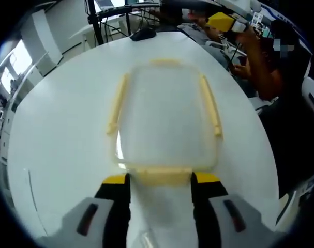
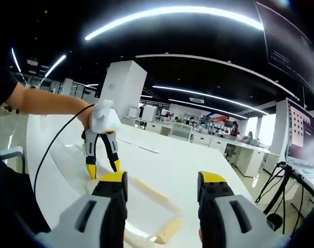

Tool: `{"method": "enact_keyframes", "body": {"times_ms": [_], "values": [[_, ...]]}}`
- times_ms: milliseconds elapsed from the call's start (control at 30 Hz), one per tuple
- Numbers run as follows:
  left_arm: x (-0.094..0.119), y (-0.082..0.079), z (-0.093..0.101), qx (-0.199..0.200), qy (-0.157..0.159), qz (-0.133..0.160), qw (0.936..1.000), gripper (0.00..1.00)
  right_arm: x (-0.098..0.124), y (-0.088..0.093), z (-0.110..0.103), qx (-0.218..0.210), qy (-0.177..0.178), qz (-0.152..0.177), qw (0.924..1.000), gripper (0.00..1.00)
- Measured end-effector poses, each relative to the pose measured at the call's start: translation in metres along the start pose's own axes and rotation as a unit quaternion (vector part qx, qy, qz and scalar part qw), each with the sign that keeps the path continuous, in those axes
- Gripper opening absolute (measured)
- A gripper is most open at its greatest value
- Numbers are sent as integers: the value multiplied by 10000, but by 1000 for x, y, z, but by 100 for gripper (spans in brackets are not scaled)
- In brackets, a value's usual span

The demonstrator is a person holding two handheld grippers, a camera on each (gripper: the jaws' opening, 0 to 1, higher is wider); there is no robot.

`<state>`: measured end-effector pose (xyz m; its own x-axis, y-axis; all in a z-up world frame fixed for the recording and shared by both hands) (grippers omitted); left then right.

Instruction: Snap each plastic latch of the storage box into its locked position after aligning the lid with the box until every specified latch is closed and the lid sits flush.

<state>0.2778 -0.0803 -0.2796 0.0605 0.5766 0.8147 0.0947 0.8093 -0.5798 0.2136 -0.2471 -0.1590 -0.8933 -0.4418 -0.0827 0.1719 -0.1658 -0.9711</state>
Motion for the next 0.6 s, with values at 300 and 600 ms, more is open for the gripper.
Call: {"method": "enact_keyframes", "body": {"times_ms": [300,600], "values": [[0,0,3,-84,54,-18,9999,42,1,8,2,0,38,-103,9999,53],[0,0,4,-81,45,-78,9999,39,2,15,4,-71,96,-202,9997,54]]}}
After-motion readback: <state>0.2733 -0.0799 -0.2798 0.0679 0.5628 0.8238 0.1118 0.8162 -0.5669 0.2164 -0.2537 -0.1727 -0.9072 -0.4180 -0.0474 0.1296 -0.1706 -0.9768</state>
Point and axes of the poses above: the point that each gripper's makers call its tool centre point, and the gripper's own axes: x roughly backward along the fingers, z roughly to its right, y roughly out of its underside, the point moved 1 cm from there along x, roughly backward along the fingers, and after that the axes turned 9 degrees about z, right-handed, at the moved point
